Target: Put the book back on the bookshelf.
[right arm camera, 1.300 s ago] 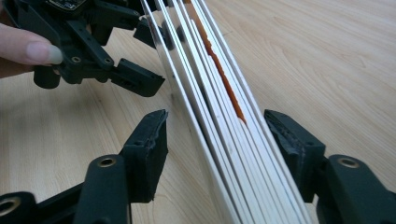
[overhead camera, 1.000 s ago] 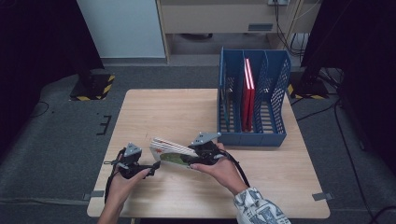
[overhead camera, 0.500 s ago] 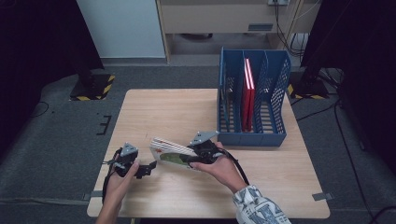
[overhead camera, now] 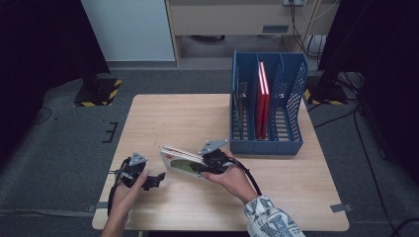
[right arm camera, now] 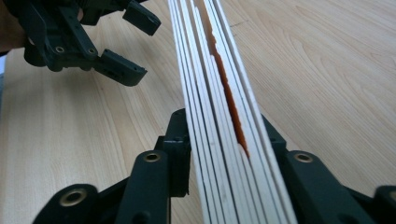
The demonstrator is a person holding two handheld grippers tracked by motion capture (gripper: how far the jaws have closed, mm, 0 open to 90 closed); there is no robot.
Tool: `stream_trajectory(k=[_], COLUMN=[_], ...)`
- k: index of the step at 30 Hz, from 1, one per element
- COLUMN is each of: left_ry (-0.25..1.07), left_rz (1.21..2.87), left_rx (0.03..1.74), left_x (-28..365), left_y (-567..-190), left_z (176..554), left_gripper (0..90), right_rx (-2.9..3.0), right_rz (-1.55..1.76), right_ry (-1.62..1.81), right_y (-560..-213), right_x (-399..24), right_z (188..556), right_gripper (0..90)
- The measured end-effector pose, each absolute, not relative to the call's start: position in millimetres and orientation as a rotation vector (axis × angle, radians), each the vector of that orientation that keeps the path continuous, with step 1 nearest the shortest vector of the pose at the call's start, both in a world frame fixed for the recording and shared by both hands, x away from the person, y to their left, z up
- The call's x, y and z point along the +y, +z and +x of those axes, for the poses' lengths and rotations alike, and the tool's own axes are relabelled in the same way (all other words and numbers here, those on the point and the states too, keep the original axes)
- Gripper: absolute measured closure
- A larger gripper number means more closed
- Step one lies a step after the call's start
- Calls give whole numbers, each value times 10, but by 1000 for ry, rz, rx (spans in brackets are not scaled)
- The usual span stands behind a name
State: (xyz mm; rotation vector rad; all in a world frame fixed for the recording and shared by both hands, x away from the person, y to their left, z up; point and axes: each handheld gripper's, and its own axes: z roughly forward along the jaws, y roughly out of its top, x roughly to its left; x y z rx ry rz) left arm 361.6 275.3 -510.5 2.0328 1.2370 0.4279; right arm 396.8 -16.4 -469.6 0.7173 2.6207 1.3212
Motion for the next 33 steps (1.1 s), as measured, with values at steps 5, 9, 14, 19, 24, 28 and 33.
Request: stream_trajectory(k=[5,9,14,19,24,28,33], left_ry=[433,434,432,429,428,429,432], left_rz=[2034,2038,2039,2046,2052,2049,2045], left_rx=[1238,1238,1240,1244,1257,1265,1271], left_x=[2749,2744,2749,2758,2767,2784,2800], left_y=[-5105,-5108,-5115,-5124,-5137,-5141,-5143], left_z=[3615,3619,3621,3627,3631,3636,3642], left_gripper=[36,37,37,38,38,38,38], right_rx=[2623,2609,2595,2585,2563,2533,2514], right_rz=[701,690,696,714,728,749,772], right_ry=[1305,1293,1286,1288,1302,1306,1312], right_y=[-4702,-4699,-4693,-4686,-4666,-4657,-4640], right_x=[-155,-147,-146,-141,-146,-156,-179], right_z=[3970,3953,3952,3958,3960,3968,3995], right_gripper=[705,723,752,755,754,755,755])
